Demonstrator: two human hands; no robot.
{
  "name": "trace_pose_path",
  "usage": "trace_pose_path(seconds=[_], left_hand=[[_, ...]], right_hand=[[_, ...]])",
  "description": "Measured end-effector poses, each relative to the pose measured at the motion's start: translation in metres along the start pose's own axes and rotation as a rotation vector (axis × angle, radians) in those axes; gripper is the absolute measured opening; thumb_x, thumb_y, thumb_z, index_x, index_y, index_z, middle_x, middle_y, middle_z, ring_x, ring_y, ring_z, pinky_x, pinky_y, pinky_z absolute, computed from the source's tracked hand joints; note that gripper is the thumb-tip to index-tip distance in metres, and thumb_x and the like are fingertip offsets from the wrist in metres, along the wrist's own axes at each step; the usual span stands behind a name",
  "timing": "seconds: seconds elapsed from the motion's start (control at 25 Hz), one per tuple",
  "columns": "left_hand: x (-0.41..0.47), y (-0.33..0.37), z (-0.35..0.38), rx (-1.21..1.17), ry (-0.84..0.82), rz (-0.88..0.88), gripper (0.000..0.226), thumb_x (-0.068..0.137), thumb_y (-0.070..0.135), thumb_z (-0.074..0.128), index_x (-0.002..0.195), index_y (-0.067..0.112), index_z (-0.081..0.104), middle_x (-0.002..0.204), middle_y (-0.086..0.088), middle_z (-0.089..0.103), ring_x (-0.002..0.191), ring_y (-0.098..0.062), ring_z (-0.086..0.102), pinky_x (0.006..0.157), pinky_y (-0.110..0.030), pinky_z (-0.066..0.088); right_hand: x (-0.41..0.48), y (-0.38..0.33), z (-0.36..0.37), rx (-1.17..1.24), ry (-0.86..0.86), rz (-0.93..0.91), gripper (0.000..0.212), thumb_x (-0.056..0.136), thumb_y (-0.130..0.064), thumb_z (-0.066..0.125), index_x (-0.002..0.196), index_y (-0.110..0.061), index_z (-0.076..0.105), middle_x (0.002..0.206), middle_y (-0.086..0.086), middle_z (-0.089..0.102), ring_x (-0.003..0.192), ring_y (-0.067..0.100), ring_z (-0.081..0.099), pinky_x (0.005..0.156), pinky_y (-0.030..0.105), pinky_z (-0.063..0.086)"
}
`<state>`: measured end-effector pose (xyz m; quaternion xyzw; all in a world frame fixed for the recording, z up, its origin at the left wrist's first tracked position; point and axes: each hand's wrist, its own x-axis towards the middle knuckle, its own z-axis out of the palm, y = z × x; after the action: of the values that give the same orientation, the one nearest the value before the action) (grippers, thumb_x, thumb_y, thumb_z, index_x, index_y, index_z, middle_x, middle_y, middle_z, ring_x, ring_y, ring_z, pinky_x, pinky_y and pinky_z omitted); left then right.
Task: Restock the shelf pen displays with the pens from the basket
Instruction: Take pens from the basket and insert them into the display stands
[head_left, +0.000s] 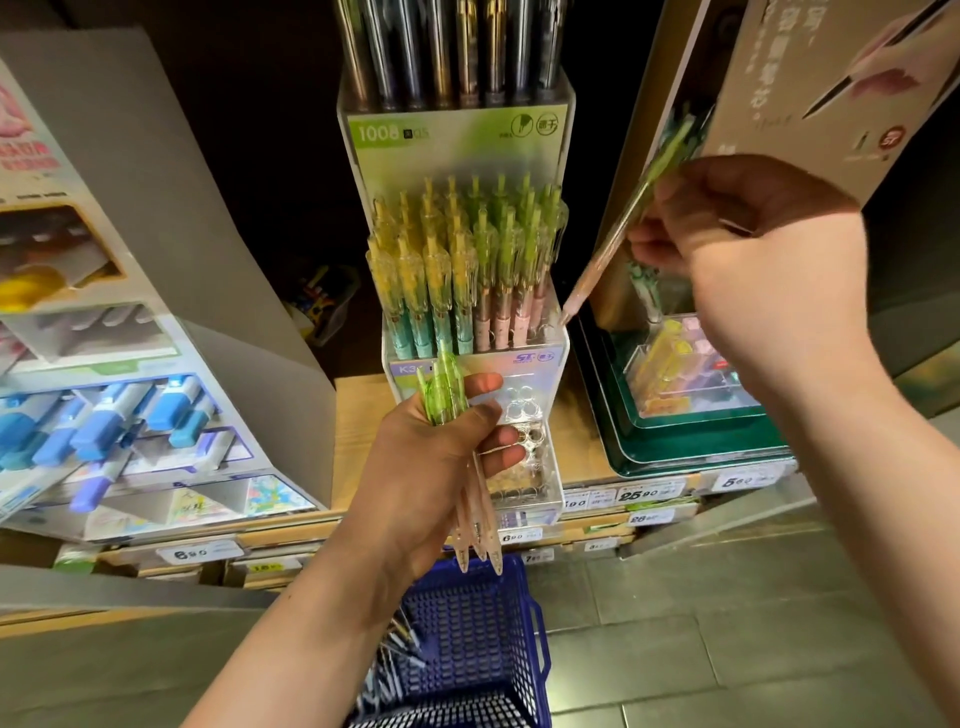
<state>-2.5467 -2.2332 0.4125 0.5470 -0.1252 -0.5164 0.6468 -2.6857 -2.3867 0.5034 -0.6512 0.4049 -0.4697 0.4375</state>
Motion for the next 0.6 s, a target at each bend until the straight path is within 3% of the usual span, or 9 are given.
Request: trace_pose_path(seconds=[0.32,0.36,0.48,0.6], left_hand=[[0.002,-0.006,-0.001,-0.057,0.021,-0.018,0.015,0.091,0.012,0.072,0.105,0.005,0.073,0.076,-0.009,0.066,0.064,-0.018,0.065,0.062,-0.025,0.058],[0.002,-0.007,-0.002,-0.047,0.024,-0.012,0.017,0.091,0.012,0.072,0.106,0.005,0.073,0.076,-0.009,0.065,0.064,-0.017,0.064,0.062,-0.025,0.058],[0.003,-0.012,-0.001,-0.027,0.032,0.003,0.016,0.091,0.011,0.071,0.106,0.005,0.075,0.071,-0.004,0.063,0.061,-0.013,0.059,0.061,-0.025,0.057],[0.002,-0.013,-0.001,-0.013,0.021,0.007,0.018,0.088,0.012,0.072,0.105,0.006,0.077,0.067,0.001,0.062,0.061,-0.010,0.059,0.066,-0.026,0.059]], right_hand=[[-0.001,0.004,0.019,-0.201,-0.064,-0.166,0.007,0.093,-0.024,0.067,0.099,-0.026,0.070,0.084,-0.006,0.076,0.078,0.008,0.074,0.079,0.032,0.061],[-0.001,0.005,0.021,-0.273,-0.096,-0.189,0.010,0.093,-0.026,0.067,0.102,-0.025,0.071,0.086,-0.007,0.076,0.079,0.007,0.073,0.080,0.028,0.059],[-0.005,0.012,0.026,-0.529,-0.189,-0.213,0.016,0.093,-0.029,0.067,0.107,-0.025,0.074,0.085,-0.012,0.069,0.076,0.001,0.064,0.073,-0.001,0.042],[-0.008,0.017,0.026,-0.592,-0.228,-0.127,0.017,0.095,-0.031,0.066,0.110,-0.026,0.074,0.084,-0.015,0.066,0.078,0.001,0.062,0.071,-0.006,0.035]])
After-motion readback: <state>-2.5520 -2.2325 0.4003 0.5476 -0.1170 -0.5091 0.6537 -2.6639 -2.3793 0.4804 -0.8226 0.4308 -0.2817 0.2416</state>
